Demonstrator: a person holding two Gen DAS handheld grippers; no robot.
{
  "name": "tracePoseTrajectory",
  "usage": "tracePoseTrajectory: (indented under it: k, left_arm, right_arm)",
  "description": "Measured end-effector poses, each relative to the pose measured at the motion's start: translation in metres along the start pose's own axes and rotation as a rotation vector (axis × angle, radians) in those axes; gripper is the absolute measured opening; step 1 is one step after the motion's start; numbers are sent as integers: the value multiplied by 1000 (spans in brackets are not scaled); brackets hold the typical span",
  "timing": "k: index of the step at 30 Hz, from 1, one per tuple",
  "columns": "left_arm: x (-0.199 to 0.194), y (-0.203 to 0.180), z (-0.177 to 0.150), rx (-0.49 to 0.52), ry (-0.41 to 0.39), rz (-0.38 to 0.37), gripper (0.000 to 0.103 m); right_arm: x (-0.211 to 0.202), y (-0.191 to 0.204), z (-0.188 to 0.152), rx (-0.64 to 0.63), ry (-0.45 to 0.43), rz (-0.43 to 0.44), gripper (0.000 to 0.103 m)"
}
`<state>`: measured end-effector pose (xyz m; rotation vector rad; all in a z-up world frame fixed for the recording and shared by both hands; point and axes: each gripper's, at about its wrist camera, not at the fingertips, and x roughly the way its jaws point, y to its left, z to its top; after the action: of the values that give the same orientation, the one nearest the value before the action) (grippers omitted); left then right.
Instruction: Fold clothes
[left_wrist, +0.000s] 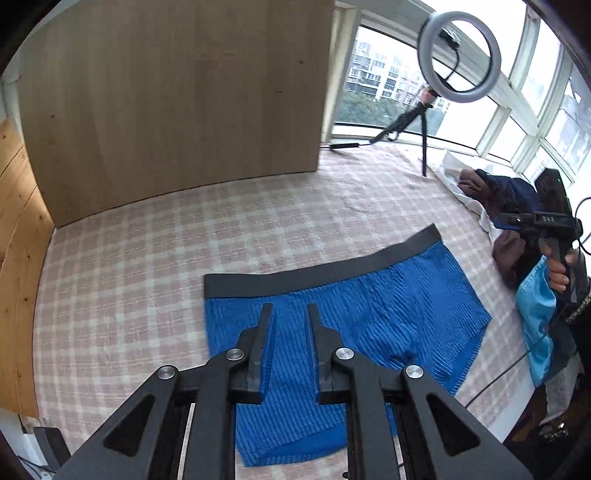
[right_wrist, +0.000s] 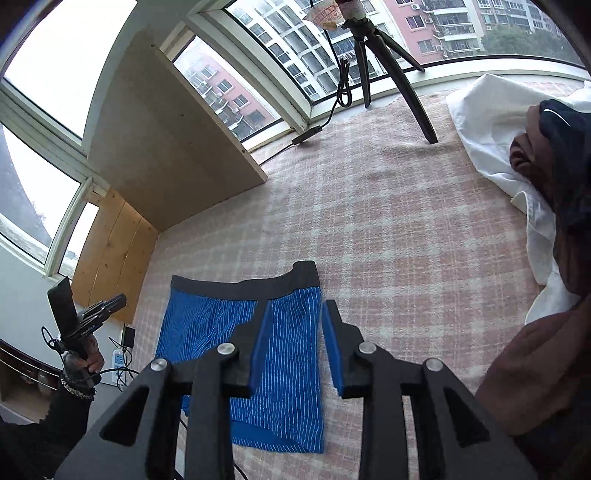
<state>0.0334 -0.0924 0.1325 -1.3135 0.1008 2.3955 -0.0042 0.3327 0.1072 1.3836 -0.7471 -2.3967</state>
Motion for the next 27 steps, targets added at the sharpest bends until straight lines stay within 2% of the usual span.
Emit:
tracePoseTrajectory:
  k: [1, 2, 3, 4, 5, 7, 8, 10, 13, 14, 19, 22, 25, 27]
  left_arm:
    - [4, -34, -5, 70, -3, -18, 19]
    - [8, -69, -9, 137, -6, -38, 27]
    - [16, -98, -13, 158, -10, -87, 37]
    - [24, -127, -16, 176, -14, -136, 42]
    - [34, -151, -17, 164, -6, -202, 45]
    - [60, -197, -22, 152, 20, -251, 45]
    - [67, -217, -25, 149, 30, -240, 45]
    - [90, -253, -30, 166, 50, -200, 45]
    - [115, -285, -35, 196, 66, -127, 45]
    - [119, -287, -36, 185, 70, -119, 45]
    - [132, -286, -38, 122, 85, -81, 44]
    - [131, -269, -39, 30, 109, -154, 43]
    - [115, -242, -43, -82, 77, -202, 43]
    - [103, -231, -47, -92, 50, -172, 43]
  right_arm:
    - [0, -1, -2, -11, 7, 0, 28]
    - [0, -3, -3, -22, 15, -1, 28]
    - [8, -4, -1, -29, 41, 9, 28]
    - [17, -5, 2, -37, 70, 19, 28]
    - [27, -6, 5, -44, 98, 29, 29]
    - [49, -5, 12, -77, 137, -2, 30]
    - [61, -5, 15, -90, 148, -22, 31]
    - [85, -7, 19, -92, 188, -10, 31]
    - [116, -8, 21, -83, 252, 2, 33]
    - [123, -8, 22, -79, 266, 10, 36]
    - [134, -6, 24, -81, 276, 31, 37]
    - [135, -4, 25, -89, 273, 30, 37]
    - [134, -3, 26, -103, 291, 17, 37]
    - [132, -2, 27, -114, 292, 0, 37]
